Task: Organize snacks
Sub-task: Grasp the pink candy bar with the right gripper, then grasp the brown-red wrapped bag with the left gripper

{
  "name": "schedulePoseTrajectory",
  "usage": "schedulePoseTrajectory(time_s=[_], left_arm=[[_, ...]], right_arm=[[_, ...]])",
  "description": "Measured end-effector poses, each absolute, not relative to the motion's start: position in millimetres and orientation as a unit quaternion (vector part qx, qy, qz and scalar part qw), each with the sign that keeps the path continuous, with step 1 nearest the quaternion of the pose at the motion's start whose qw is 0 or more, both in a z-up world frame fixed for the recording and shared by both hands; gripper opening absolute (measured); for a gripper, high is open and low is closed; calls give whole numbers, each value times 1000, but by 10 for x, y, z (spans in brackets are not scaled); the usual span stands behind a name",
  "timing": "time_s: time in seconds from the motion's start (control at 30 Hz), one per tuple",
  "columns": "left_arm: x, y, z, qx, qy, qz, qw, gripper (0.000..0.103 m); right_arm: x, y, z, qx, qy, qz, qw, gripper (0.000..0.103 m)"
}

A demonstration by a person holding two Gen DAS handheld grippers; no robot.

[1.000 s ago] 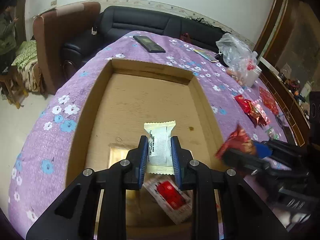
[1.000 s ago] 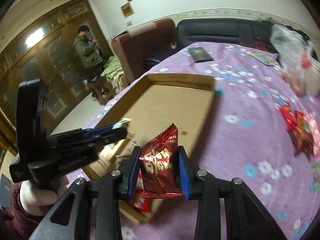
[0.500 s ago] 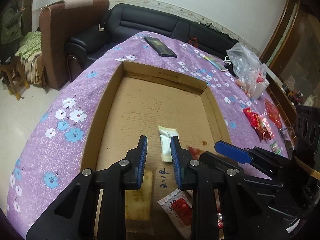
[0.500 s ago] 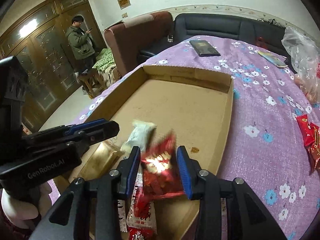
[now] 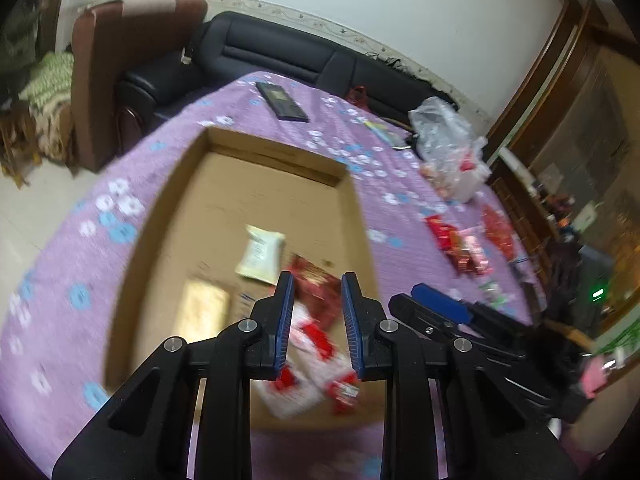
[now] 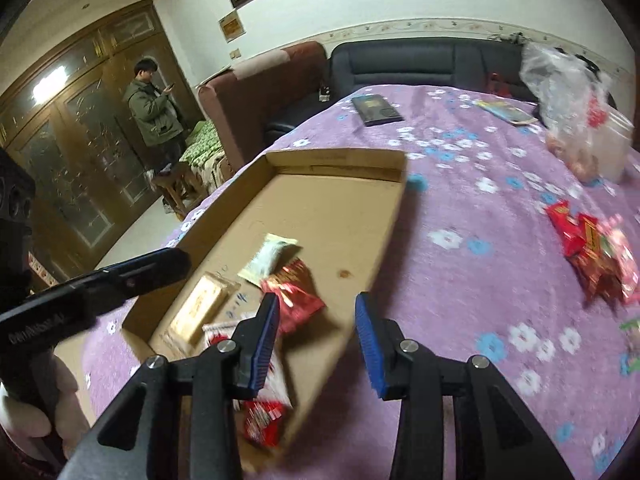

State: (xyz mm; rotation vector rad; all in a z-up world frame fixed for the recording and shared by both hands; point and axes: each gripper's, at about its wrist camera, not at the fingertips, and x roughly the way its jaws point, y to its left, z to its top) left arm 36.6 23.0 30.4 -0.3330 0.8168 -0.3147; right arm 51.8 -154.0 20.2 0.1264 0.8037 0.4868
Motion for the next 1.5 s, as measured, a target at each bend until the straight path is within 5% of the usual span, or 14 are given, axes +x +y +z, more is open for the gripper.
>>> schedulePoseTrajectory(time_s=[0.07,0.13,0.17,0.47,0.87,0.9,0.93,1.3,1.5], left_arm=[[259,118,358,-174,390,-168,888,28],[161,-19,404,-170,385,-183,888,57],[113,-101,425,-164,381,-192,889,60],[57,-779,327,-118,409,-244,871,60],[-29,-924,294,-93,422,-237,870,60],[-32,-921,287,-92,424,-235,870,60],[-17,-921,275,-92,425,-234,869,60],[105,-1173,176,-75,440,-251,859,60],[323,-1470,118,-65,448,-256,854,60]], right_arm=[[425,-1783,198,71,384,220,894,43],[355,-2104,204,84,380,194,901,43],[340,-2274,218,91,377,178,905,44],[471,-3867,190,195,362,5,912,45],[1592,-3869,-107,164,411,-2,897,45],[1659,-3836,-157,162,423,3,892,42],[1695,-3793,-204,158,433,6,888,29],[815,-3354,-260,160,482,171,845,27],[478,-3429,-255,96,449,96,883,27]])
